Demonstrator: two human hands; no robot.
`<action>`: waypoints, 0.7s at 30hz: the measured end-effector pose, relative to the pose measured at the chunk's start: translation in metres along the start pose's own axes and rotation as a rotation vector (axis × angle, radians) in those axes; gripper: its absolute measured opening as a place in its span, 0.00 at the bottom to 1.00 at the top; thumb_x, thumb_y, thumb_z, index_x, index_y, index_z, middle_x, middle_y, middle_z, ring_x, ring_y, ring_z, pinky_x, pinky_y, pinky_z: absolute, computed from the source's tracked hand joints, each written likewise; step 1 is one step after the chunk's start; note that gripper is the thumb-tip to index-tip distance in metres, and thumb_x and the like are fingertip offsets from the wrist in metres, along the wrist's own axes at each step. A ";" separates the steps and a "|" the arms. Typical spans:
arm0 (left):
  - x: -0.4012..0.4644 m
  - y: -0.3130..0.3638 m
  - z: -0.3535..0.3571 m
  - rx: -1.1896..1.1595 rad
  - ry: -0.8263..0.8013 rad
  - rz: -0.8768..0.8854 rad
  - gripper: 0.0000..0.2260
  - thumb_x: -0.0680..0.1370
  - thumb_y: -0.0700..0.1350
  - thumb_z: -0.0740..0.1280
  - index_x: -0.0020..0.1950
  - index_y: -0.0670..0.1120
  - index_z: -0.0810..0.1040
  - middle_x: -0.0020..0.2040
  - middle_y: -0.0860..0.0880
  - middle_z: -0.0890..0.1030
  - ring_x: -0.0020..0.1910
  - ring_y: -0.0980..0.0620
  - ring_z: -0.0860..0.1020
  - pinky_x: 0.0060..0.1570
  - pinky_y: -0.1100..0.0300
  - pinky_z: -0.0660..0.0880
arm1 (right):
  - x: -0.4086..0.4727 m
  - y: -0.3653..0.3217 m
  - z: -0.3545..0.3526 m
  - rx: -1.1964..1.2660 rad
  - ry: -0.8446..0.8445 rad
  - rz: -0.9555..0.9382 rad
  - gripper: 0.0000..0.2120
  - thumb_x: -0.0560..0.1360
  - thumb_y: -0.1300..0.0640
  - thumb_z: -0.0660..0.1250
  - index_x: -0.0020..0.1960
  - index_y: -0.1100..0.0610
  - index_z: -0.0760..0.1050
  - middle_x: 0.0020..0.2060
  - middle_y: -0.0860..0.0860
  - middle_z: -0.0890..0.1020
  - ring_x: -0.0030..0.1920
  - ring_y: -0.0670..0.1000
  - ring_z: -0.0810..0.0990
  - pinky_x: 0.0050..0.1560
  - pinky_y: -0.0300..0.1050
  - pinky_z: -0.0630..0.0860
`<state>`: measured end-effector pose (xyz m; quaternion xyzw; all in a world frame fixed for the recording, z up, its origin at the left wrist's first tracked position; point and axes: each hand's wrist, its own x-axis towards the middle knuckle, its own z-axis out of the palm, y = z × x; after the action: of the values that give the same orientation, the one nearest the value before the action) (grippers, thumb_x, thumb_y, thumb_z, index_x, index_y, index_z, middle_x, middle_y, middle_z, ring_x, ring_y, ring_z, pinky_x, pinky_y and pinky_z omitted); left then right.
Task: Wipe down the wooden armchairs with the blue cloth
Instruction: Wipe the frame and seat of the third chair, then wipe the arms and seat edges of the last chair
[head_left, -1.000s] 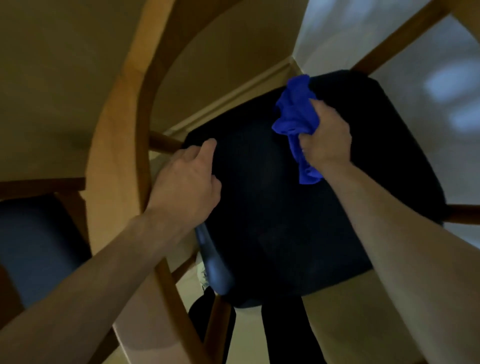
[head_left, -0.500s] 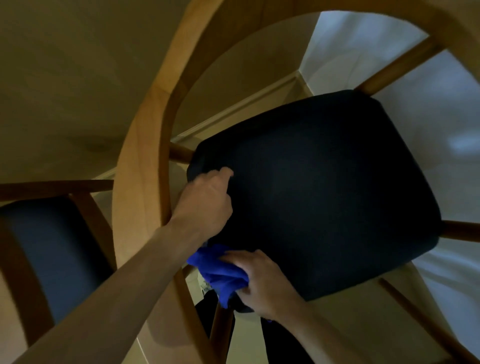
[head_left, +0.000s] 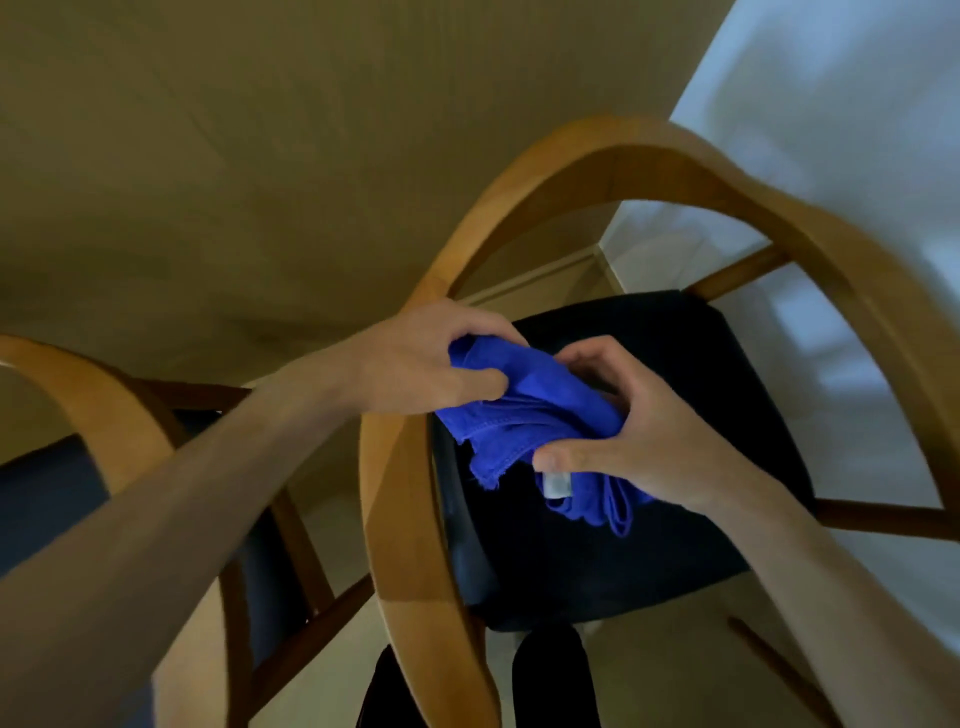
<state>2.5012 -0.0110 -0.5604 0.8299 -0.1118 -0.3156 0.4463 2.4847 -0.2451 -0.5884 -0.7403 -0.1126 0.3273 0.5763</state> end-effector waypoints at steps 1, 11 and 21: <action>-0.010 0.003 -0.008 0.014 0.007 0.025 0.09 0.74 0.47 0.68 0.53 0.54 0.81 0.45 0.54 0.83 0.45 0.55 0.81 0.49 0.51 0.78 | 0.000 -0.012 0.003 0.003 -0.013 -0.014 0.31 0.58 0.47 0.82 0.56 0.48 0.73 0.52 0.44 0.80 0.51 0.48 0.83 0.48 0.42 0.80; -0.088 -0.015 -0.056 0.043 0.329 0.164 0.03 0.79 0.43 0.67 0.49 0.46 0.80 0.41 0.49 0.81 0.38 0.51 0.79 0.36 0.55 0.75 | 0.033 -0.079 0.031 -0.335 -0.145 -0.046 0.12 0.76 0.46 0.70 0.59 0.42 0.79 0.52 0.40 0.84 0.53 0.40 0.82 0.55 0.46 0.79; -0.141 -0.030 -0.055 0.003 0.569 0.144 0.06 0.79 0.44 0.67 0.55 0.48 0.80 0.48 0.56 0.83 0.50 0.57 0.81 0.47 0.63 0.77 | 0.048 -0.094 0.063 -0.267 -0.067 -0.216 0.08 0.75 0.51 0.71 0.54 0.48 0.81 0.47 0.39 0.84 0.51 0.38 0.81 0.45 0.28 0.75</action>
<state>2.4230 0.1094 -0.5027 0.8755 -0.0413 -0.0376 0.4800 2.5023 -0.1411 -0.5257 -0.7825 -0.2532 0.2700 0.5006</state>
